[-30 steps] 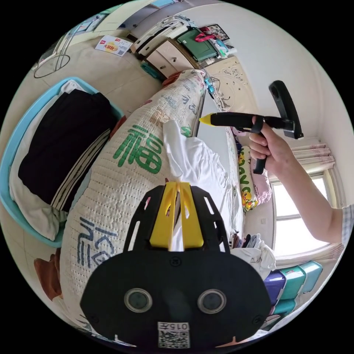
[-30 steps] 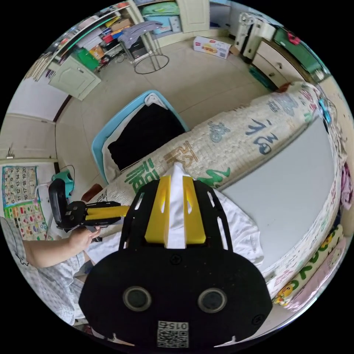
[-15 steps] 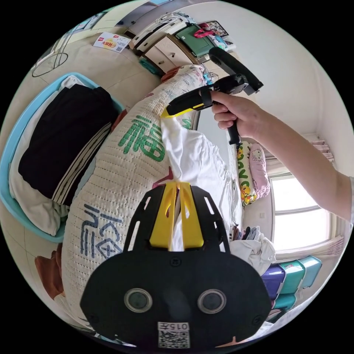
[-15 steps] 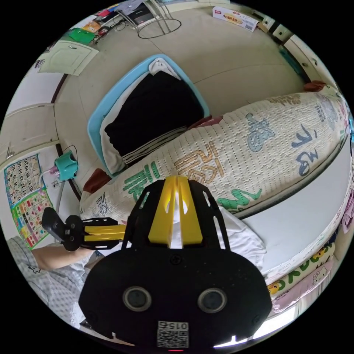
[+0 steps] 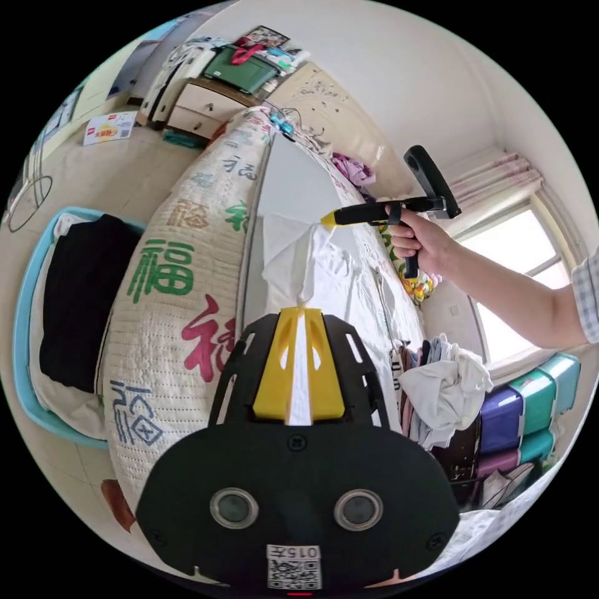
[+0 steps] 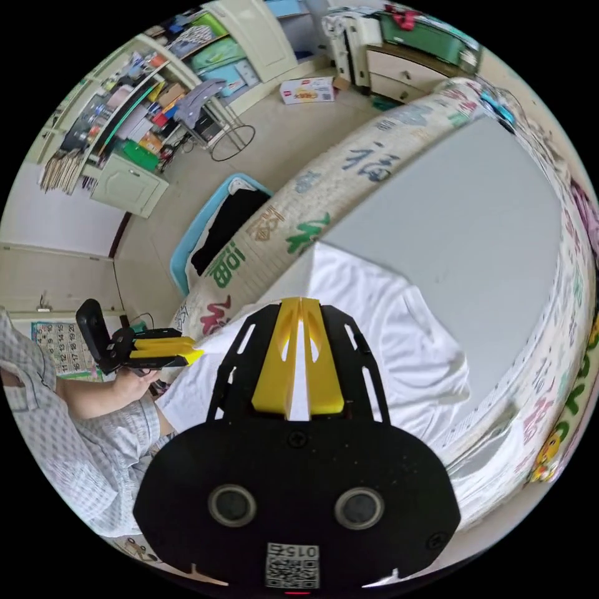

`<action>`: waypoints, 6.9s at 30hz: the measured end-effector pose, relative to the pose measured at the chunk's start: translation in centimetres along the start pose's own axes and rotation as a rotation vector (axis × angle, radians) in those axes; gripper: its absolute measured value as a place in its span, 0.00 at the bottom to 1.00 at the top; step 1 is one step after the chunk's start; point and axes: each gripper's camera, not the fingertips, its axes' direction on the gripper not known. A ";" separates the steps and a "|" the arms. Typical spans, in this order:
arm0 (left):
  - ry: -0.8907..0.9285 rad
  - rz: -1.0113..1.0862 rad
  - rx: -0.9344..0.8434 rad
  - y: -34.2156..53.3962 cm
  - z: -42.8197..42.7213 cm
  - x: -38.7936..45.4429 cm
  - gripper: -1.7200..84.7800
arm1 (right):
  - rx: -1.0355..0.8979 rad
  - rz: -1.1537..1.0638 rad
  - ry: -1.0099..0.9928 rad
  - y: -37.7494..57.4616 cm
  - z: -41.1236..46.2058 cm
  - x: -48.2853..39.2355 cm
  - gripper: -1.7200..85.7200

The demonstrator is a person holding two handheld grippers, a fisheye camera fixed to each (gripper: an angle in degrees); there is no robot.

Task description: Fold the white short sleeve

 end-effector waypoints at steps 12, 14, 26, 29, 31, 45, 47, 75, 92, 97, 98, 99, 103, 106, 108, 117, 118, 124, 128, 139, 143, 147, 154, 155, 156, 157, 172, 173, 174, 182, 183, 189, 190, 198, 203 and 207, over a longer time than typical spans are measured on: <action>-0.060 0.136 -0.202 0.8 6.8 5.7 0.06 | 0.043 0.260 -0.007 11.3 -0.9 8.0 0.05; -0.093 0.128 -0.161 0.0 6.3 6.1 0.08 | 0.039 0.188 -0.001 11.0 -1.4 7.1 0.08; -0.241 0.117 -0.228 -1.9 11.0 7.7 0.05 | -0.110 0.061 0.109 10.0 -0.3 5.8 0.05; -0.216 0.078 -0.185 -1.7 9.6 7.2 0.02 | -0.096 0.044 0.128 11.0 -1.5 5.5 0.03; -0.229 0.078 -0.163 -1.5 8.7 7.0 0.02 | -0.071 0.030 0.138 11.5 -2.6 5.2 0.02; -0.126 0.113 -0.243 -1.2 8.9 4.7 0.05 | -0.142 0.019 0.161 14.3 -4.2 6.1 0.08; -0.083 0.060 -0.207 -1.5 7.7 3.7 0.07 | -0.134 0.030 0.137 14.4 -5.5 6.7 0.08; 0.000 -0.480 0.048 -3.3 6.4 -7.0 0.02 | -0.056 0.043 0.209 0.2 -7.6 4.9 0.07; -0.115 0.181 -0.095 -19.0 8.6 -2.1 0.10 | 0.092 0.356 0.188 16.0 -18.3 16.7 0.12; -0.091 0.308 -0.228 -27.0 15.6 1.1 0.13 | 0.097 0.373 0.170 16.5 -18.3 19.1 0.15; -0.084 0.292 -0.261 -28.4 17.3 1.4 0.14 | 0.083 0.361 0.186 16.2 -18.2 19.2 0.15; -0.089 0.288 -0.308 -29.4 18.9 1.8 0.15 | 0.066 0.356 0.204 15.9 -18.0 19.4 0.15; -0.135 0.362 -0.395 -30.4 22.1 4.0 0.15 | 0.040 0.360 0.184 15.8 -17.6 19.8 0.14; -0.178 0.412 -0.451 -30.4 23.8 5.3 0.11 | 0.016 0.333 0.170 16.3 -17.5 19.4 0.11; -0.180 0.430 -0.487 -30.6 24.5 6.0 0.07 | 0.000 0.297 0.212 16.8 -17.7 18.7 0.07; -0.259 0.464 -0.374 -33.1 21.7 8.9 0.02 | 0.120 0.366 0.265 18.4 -22.8 18.9 0.02; -0.260 0.462 -0.358 -33.4 21.4 9.1 0.01 | 0.135 0.369 0.269 18.4 -23.3 18.9 0.02; -0.228 0.499 -0.264 -33.5 17.6 11.5 0.01 | 0.242 0.353 0.254 20.9 -28.0 16.6 0.02; -0.127 0.555 -0.232 -27.6 13.2 13.4 0.01 | 0.329 0.293 0.126 28.2 -30.8 12.2 0.02; -0.012 0.505 -0.496 -2.3 8.0 16.0 0.02 | 0.047 0.211 -0.070 51.1 -25.7 -0.2 0.02; -0.047 0.341 -0.583 3.1 9.8 14.6 0.02 | -0.079 0.202 -0.086 55.2 -20.9 -2.0 0.02; -0.103 0.344 -0.581 5.4 9.7 15.1 0.02 | -0.081 0.219 -0.099 57.6 -19.4 -2.3 0.02; -0.202 0.349 -0.684 8.4 8.7 15.1 0.03 | -0.151 0.204 -0.034 60.2 -19.0 -2.8 0.02; -0.205 0.347 -0.670 8.3 8.2 15.3 0.04 | -0.146 0.207 -0.011 60.4 -19.4 -2.8 0.02; -0.202 0.342 -0.646 8.0 7.8 15.6 0.05 | -0.120 0.202 0.000 60.5 -20.0 -2.9 0.02; -0.196 0.340 -0.632 7.9 7.7 15.8 0.06 | -0.102 0.201 0.001 60.5 -20.3 -2.9 0.02; -0.111 0.218 -0.718 9.2 8.7 12.2 0.05 | -0.176 0.235 -0.241 58.1 -17.0 -1.6 0.02; -0.075 0.185 -0.676 8.1 7.7 11.6 0.05 | -0.123 0.259 -0.248 57.7 -18.6 -0.4 0.02; -0.050 0.144 -0.603 6.6 6.3 10.7 0.05 | -0.061 0.304 -0.231 57.2 -20.3 1.1 0.02; -0.058 -0.203 -0.229 -3.6 1.3 2.2 0.14 | 0.157 0.570 -0.061 51.6 -25.2 11.7 0.12; -0.062 -0.230 -0.220 -4.2 1.6 1.2 0.14 | 0.158 0.604 -0.092 50.8 -24.7 12.9 0.12; -0.026 -0.274 -0.299 -5.6 4.2 -1.5 0.13 | 0.067 0.681 -0.164 48.4 -21.6 16.0 0.11; -0.028 -0.274 -0.304 -5.7 4.3 -1.7 0.12 | 0.065 0.679 -0.169 48.3 -21.5 16.0 0.10; -0.071 -0.280 -0.230 -5.6 1.4 -3.4 0.01 | 0.152 0.766 -0.054 49.1 -21.6 15.9 0.02; -0.138 -0.235 -0.228 -6.0 0.5 -3.6 0.01 | 0.209 0.840 -0.048 49.0 -20.9 16.1 0.02; -0.187 -0.281 -0.194 -6.2 0.1 -4.8 0.01 | 0.182 0.891 0.063 48.4 -19.7 16.4 0.02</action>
